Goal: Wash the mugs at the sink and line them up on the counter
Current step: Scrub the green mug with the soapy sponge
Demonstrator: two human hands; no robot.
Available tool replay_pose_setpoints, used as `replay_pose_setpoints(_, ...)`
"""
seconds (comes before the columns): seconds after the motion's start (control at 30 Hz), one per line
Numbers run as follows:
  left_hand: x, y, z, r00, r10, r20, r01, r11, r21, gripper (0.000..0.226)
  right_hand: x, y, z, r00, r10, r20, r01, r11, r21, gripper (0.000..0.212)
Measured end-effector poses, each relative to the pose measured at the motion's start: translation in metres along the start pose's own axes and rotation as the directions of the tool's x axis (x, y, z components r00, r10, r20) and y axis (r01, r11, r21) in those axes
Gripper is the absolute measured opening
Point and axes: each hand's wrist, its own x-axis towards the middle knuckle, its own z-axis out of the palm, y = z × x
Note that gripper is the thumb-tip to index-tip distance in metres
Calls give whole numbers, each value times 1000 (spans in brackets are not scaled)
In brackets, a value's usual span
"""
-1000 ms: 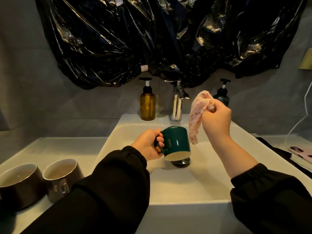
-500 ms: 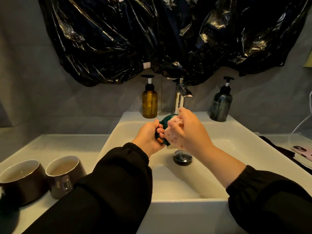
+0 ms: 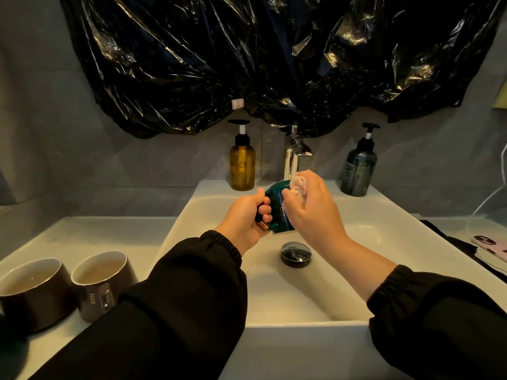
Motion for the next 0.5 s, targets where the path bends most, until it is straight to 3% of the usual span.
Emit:
replay_pose_setpoints(0.03, -1, 0, -1, 1000, 13, 25, -14, 1000, 21, 35, 3, 0, -3, 999, 38, -37, -37, 999, 27, 16)
replay_pose_setpoints(0.1, -1, 1, -2, 995, 41, 94, -46, 998, 52, 36, 12, 2, -9, 959, 276, -69, -256, 943, 212, 22)
replay_pose_setpoints(0.13, -1, 2, -2, 990, 59, 131, -68, 996, 63, 37, 17, 2, -14, 902, 432, -16, -399, 847, 350, 26)
replay_pose_setpoints(0.2, -2, 4, -4, 973, 99, 210, -122, 987, 100, 38, 22, -1, -26, 737, 634, 234, -635, 531, 561, 28)
replay_pose_setpoints(0.23, -3, 6, -4, 960, 111, 258, -146, 982, 122, 38, 22, -2, -32, 669, 649, 361, -696, 376, 612, 28)
replay_pose_setpoints(0.3, -5, 7, -6, 923, 111, 369, -181, 970, 162, 37, 21, 2, -42, 604, 605, 518, -753, 220, 620, 28)
replay_pose_setpoints(0.37, -8, 7, -7, 877, 106, 468, -221, 955, 198, 33, 23, 8, -48, 621, 510, 595, -763, 220, 608, 25)
replay_pose_setpoints(0.43, -11, 8, -6, 845, 124, 520, -262, 944, 202, 30, 29, 10, -55, 700, 351, 622, -712, 286, 641, 19)
replay_pose_setpoints(0.5, -13, 9, -5, 853, 144, 501, -274, 942, 194, 30, 33, 11, -61, 774, 208, 598, -629, 361, 689, 28)
